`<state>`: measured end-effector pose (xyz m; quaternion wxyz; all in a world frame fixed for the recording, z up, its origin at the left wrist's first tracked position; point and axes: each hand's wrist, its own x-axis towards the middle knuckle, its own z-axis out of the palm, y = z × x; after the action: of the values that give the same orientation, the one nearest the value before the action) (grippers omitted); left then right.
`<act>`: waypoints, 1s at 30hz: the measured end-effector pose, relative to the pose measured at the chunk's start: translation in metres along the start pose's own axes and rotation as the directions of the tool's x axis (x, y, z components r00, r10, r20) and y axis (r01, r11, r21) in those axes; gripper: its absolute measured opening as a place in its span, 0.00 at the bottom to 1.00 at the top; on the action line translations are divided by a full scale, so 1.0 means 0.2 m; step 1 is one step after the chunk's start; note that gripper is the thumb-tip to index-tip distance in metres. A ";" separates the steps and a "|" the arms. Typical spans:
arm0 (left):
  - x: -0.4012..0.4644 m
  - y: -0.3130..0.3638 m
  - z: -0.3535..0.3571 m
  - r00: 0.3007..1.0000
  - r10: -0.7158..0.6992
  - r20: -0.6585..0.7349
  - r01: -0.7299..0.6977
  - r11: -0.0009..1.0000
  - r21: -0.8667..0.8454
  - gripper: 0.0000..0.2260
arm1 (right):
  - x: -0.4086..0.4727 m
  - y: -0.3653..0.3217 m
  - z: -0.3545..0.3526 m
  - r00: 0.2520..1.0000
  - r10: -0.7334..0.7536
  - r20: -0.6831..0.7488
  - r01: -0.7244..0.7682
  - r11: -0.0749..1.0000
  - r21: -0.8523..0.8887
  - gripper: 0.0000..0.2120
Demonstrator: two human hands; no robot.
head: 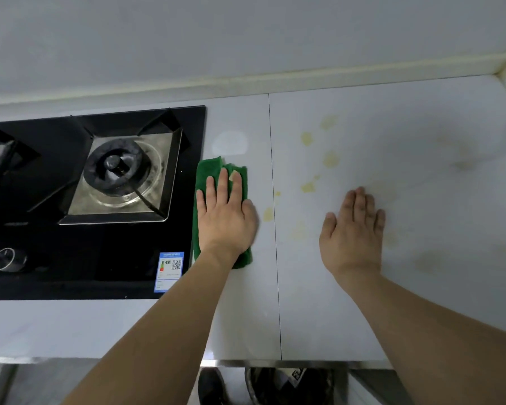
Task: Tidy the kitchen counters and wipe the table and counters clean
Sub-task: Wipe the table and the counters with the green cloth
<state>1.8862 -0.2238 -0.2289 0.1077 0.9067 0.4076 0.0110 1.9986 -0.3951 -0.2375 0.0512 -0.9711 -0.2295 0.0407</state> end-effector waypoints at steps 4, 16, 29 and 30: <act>-0.04 0.00 0.00 0.999 -0.026 -0.046 0.024 0.998 -0.055 0.30 | 0.00 0.00 -0.01 1.000 0.008 0.003 -0.008 1.000 0.003 0.33; 0.12 -0.02 -0.01 1.000 0.018 -0.008 -0.018 1.000 0.013 0.29 | -0.01 -0.01 -0.01 1.000 0.014 -0.012 -0.014 0.999 0.038 0.32; 0.93 0.09 -0.08 1.000 0.025 -0.016 -0.025 0.999 0.042 0.27 | 0.03 0.00 0.02 1.000 0.016 0.002 -0.016 0.999 0.030 0.31; 0.98 0.10 -0.08 1.000 0.014 -0.012 -0.013 0.999 0.035 0.27 | 0.02 0.00 0.02 1.000 0.015 -0.003 -0.015 1.000 0.027 0.31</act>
<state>2.0307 -0.0880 -0.2221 0.0892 0.9111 0.4022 0.0103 2.0027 -0.3930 -0.2411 0.0643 -0.9721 -0.2214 0.0425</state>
